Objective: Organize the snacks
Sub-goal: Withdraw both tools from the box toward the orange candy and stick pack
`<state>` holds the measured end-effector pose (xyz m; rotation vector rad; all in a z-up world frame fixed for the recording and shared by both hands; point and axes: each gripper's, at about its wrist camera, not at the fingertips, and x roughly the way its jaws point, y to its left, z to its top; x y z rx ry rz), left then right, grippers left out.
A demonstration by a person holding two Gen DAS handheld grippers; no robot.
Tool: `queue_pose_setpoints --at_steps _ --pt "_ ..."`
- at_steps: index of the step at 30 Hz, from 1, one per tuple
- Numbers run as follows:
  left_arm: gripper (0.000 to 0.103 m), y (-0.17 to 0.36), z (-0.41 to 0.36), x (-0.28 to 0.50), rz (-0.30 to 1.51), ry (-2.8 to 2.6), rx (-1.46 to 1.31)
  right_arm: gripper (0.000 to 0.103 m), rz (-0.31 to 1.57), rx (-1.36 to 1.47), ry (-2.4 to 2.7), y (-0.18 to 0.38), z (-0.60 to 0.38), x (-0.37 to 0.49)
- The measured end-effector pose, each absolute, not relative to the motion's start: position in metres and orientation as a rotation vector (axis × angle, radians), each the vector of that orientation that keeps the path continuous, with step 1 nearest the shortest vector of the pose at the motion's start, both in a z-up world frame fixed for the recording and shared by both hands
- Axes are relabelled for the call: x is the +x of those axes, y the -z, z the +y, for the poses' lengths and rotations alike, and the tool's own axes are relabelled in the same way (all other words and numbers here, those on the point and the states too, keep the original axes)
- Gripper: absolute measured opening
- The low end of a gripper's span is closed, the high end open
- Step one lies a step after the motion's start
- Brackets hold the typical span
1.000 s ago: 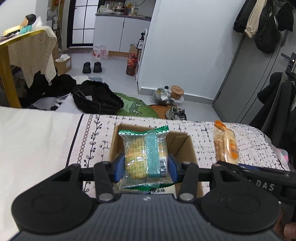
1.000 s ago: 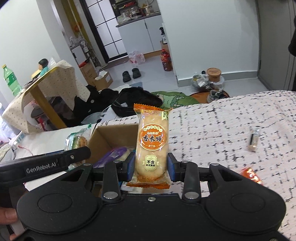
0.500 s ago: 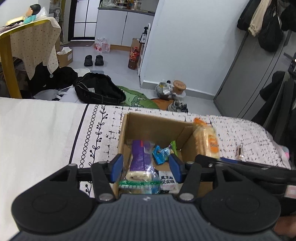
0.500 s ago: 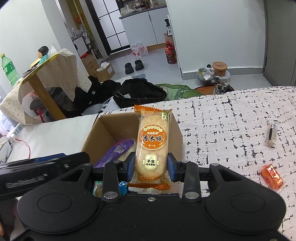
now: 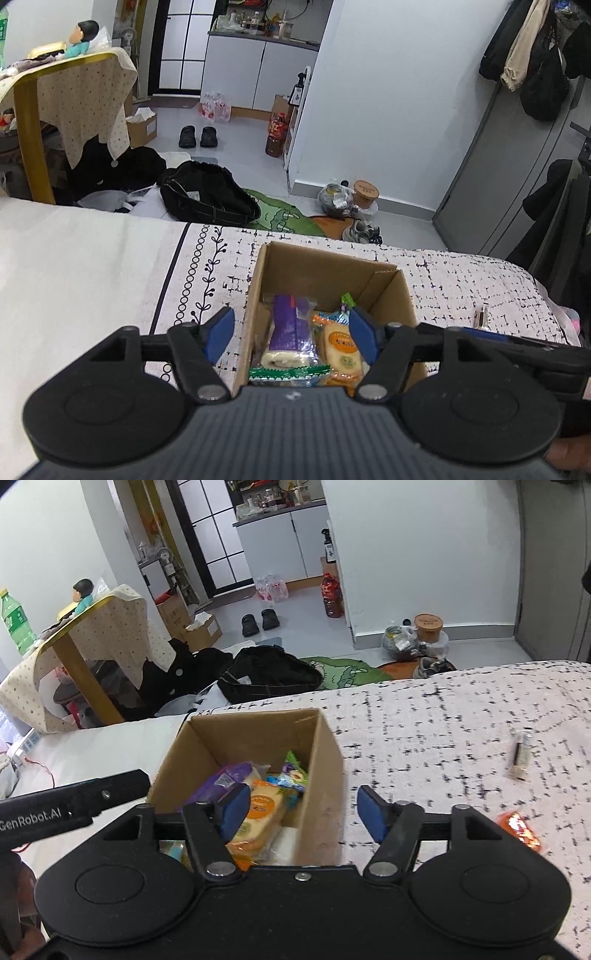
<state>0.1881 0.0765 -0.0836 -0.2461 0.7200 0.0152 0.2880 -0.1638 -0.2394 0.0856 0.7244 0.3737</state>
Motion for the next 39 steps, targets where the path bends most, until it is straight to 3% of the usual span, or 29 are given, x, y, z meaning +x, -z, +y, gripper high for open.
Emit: queue_pose_setpoints --at_steps 9,39 --pt "0.068 0.079 0.055 0.182 0.728 0.049 -0.228 0.079 0.692 0.08 -0.331 0.226 -0.206 0.276" --pt "0.067 0.064 -0.041 0.198 0.744 0.214 -0.122 0.094 0.665 0.156 -0.189 0.218 -0.323 0.264"
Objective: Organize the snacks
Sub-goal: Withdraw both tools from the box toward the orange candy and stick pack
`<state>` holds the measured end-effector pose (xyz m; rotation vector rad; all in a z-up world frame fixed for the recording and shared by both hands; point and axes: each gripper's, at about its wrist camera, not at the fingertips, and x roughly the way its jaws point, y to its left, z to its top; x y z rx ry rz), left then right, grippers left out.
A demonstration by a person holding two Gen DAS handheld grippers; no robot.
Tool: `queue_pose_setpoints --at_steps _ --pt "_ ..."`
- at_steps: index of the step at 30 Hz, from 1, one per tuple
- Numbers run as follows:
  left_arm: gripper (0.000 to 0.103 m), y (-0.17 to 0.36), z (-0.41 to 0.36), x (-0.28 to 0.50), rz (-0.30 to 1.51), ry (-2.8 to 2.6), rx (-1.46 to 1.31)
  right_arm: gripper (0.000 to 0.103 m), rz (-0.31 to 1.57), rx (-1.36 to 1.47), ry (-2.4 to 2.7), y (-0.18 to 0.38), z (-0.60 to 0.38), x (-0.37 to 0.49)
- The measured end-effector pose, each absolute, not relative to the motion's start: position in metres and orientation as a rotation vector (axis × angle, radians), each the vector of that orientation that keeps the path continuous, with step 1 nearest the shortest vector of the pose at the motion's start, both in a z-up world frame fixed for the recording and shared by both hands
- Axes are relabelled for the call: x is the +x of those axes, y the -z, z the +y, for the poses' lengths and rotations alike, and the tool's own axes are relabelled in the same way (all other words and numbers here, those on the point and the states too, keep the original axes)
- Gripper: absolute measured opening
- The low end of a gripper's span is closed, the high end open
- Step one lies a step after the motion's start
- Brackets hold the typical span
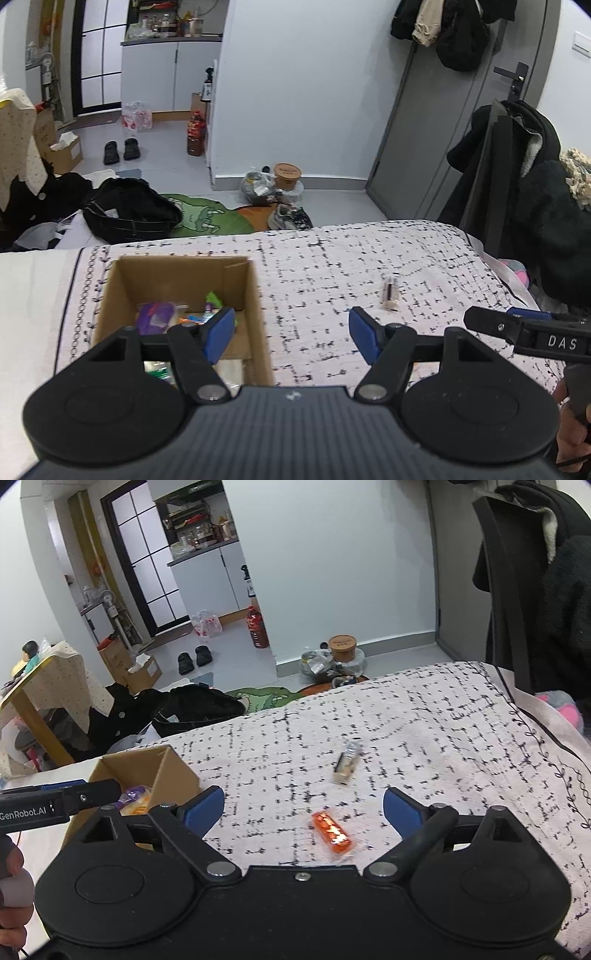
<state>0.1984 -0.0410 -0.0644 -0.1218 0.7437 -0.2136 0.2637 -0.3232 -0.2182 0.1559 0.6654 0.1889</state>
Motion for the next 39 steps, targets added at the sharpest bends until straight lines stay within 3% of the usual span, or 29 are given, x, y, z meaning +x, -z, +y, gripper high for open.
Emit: queue_pose_setpoints --at_steps 7,9,11,14,39 --pt "0.068 0.066 -0.065 0.207 0.746 0.26 -0.12 0.099 0.684 0.174 -0.183 0.223 -0.342 0.266" --pt "0.075 0.068 -0.075 0.21 0.749 0.262 -0.108 0.103 0.687 0.18 -0.186 0.224 -0.348 0.266" --pt "0.087 0.069 -0.085 0.211 0.742 0.266 -0.088 0.103 0.686 0.19 -0.192 0.224 -0.355 0.267" --pt "0.093 0.071 -0.102 0.213 0.743 0.281 -0.05 0.103 0.696 0.208 -0.205 0.226 -0.365 0.269" --pt "0.091 0.132 -0.176 0.246 0.951 0.341 -0.113 0.103 0.737 0.228 -0.181 0.251 -0.442 0.282"
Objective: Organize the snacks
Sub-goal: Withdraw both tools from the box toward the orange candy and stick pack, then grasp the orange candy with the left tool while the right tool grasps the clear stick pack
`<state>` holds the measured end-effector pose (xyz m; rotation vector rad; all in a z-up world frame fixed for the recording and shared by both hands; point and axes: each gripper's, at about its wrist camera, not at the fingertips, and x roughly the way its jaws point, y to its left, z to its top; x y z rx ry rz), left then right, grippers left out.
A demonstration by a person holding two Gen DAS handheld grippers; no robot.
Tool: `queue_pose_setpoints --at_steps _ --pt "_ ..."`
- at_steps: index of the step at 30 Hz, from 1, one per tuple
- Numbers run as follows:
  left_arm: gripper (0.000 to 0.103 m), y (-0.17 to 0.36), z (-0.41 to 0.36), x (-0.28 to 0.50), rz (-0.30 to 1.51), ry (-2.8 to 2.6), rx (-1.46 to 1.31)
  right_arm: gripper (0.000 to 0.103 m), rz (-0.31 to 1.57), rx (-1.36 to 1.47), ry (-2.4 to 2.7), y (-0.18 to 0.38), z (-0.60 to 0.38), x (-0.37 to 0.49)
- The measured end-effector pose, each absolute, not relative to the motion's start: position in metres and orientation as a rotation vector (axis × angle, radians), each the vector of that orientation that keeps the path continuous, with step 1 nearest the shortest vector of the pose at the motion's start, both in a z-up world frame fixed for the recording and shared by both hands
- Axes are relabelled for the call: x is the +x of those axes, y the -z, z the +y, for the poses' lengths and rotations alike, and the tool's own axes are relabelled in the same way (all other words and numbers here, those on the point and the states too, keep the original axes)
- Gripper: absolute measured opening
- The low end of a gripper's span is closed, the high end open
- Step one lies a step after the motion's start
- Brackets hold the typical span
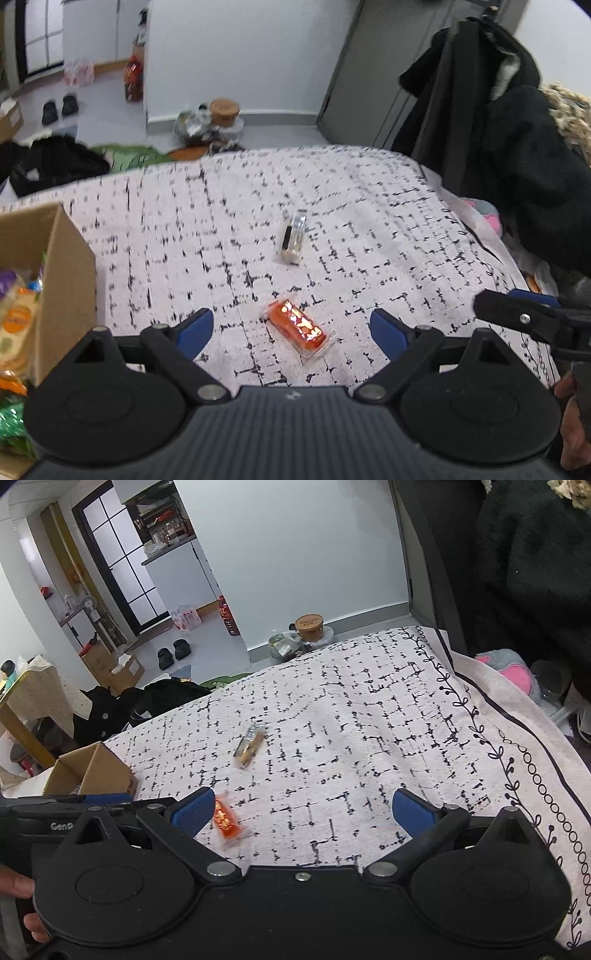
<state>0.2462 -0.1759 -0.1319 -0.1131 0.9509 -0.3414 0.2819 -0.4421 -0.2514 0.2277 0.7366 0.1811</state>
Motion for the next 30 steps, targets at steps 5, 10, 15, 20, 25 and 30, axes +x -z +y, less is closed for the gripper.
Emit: queue_pose_setpoints --at_steps 5,10,15,20,25,30 --pt "0.083 0.146 -0.183 0.261 1.001 0.32 -0.138 0.103 0.729 0.215 -0.178 0.259 -0.449 0.288" --pt "0.067 0.166 -0.191 0.278 1.086 0.299 -0.177 0.1 0.71 0.222 -0.191 0.27 -0.446 0.299" --pt "0.061 0.18 -0.194 0.289 1.126 0.275 -0.196 0.09 0.724 0.238 -0.234 0.282 -0.443 0.313" --pt "0.048 0.192 -0.197 0.299 1.174 0.278 -0.195 0.084 0.739 0.261 -0.251 0.296 -0.438 0.324" --pt "0.023 0.194 -0.199 0.303 1.173 0.268 -0.138 0.082 0.753 0.292 -0.269 0.307 -0.428 0.337" --pt "0.021 0.191 -0.188 0.301 1.147 0.233 -0.097 0.08 0.754 0.301 -0.3 0.313 -0.409 0.349"
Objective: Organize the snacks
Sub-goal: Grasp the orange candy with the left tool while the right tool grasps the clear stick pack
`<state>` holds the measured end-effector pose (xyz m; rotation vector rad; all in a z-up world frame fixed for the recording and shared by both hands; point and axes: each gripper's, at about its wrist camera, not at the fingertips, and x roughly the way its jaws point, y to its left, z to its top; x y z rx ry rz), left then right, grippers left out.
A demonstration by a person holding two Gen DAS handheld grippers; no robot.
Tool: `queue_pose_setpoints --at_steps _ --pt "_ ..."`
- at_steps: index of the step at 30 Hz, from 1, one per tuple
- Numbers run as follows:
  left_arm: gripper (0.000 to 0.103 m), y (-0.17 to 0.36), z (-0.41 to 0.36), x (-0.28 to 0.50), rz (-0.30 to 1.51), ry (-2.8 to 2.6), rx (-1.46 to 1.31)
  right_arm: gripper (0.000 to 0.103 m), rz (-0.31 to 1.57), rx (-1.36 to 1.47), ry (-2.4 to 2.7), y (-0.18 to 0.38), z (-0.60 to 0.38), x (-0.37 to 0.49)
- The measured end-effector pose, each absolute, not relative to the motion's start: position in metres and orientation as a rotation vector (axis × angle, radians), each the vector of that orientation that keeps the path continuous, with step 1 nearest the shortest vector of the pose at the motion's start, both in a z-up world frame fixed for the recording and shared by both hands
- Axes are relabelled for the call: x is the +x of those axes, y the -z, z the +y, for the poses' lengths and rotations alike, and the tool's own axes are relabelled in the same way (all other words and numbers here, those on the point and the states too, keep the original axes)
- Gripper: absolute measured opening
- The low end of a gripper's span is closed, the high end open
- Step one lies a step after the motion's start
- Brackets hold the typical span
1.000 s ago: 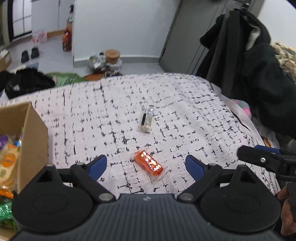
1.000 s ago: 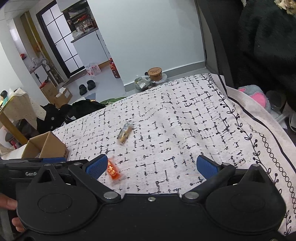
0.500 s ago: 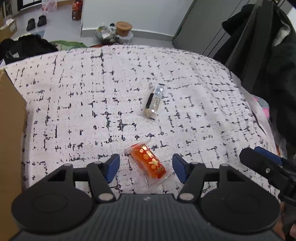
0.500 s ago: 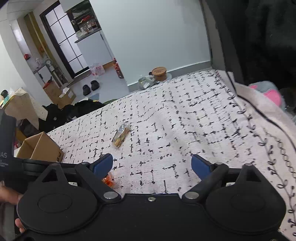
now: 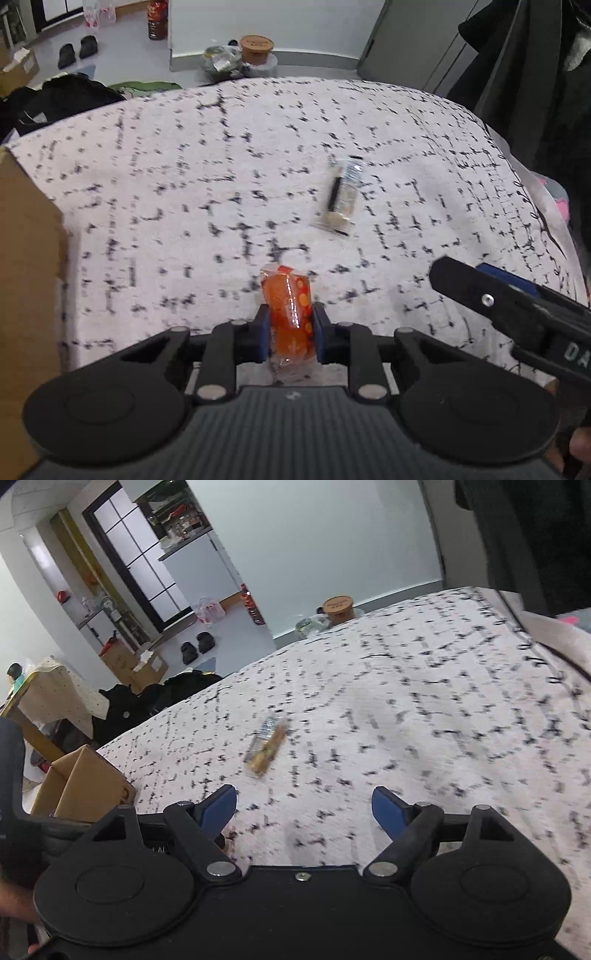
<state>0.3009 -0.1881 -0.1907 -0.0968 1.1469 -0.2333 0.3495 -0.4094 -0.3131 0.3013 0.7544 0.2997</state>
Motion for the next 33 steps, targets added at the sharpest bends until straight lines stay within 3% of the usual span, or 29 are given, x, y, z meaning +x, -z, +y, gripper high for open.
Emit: queue_pose_setpoints --at_steps 28,31,32,33 --pt "0.021 0.164 -0.139 0.3 0.984 0.105 -0.071 0.054 0.737 0.219 -0.203 0.328 -0.341 0.4" --pt "0.021 0.164 -0.137 0.301 0.977 0.096 -0.074 0.037 0.74 0.167 -0.189 0.33 -0.336 0.403" --pt "0.021 0.164 -0.137 0.301 0.976 0.094 -0.074 0.025 0.743 0.148 -0.182 0.329 -0.335 0.404" --pt "0.021 0.164 -0.136 0.3 0.978 0.093 -0.077 0.019 0.751 0.14 -0.174 0.329 -0.336 0.404"
